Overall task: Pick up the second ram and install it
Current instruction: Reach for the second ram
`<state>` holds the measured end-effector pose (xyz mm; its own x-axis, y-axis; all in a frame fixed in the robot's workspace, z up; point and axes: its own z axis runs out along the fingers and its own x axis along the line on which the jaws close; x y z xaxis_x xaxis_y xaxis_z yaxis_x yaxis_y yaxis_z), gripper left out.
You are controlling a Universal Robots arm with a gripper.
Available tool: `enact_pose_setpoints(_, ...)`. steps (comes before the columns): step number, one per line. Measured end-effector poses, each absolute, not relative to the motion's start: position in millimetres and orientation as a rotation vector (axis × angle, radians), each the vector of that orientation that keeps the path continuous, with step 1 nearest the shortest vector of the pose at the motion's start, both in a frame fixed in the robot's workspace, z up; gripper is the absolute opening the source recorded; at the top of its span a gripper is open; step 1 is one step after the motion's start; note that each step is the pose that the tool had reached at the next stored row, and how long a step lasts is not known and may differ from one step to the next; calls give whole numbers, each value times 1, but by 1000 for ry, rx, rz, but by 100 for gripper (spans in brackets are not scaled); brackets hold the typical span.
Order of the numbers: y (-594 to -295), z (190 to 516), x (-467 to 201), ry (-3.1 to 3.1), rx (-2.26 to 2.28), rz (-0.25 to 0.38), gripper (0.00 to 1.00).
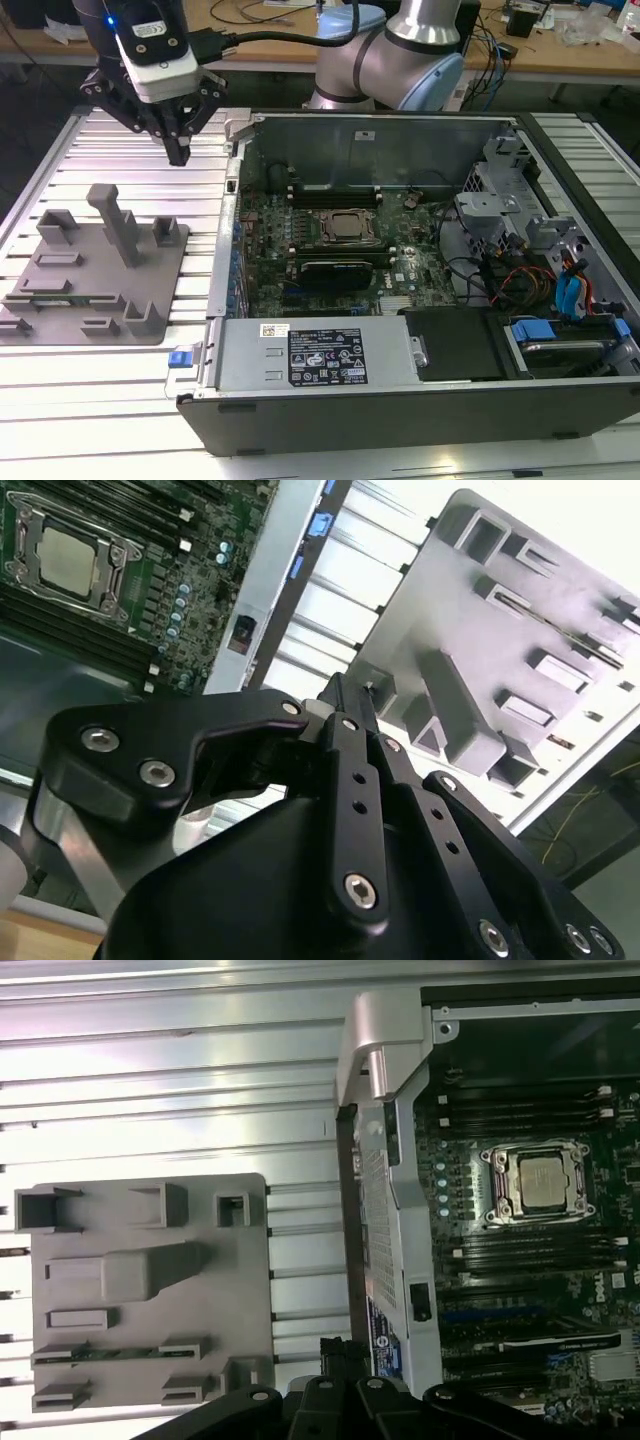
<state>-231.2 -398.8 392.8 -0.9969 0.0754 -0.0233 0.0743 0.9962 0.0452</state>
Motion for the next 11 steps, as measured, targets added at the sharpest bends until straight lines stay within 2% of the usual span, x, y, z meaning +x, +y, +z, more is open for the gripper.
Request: enact_pose_setpoints(11,-399,392,-258,3114,117,69,8)
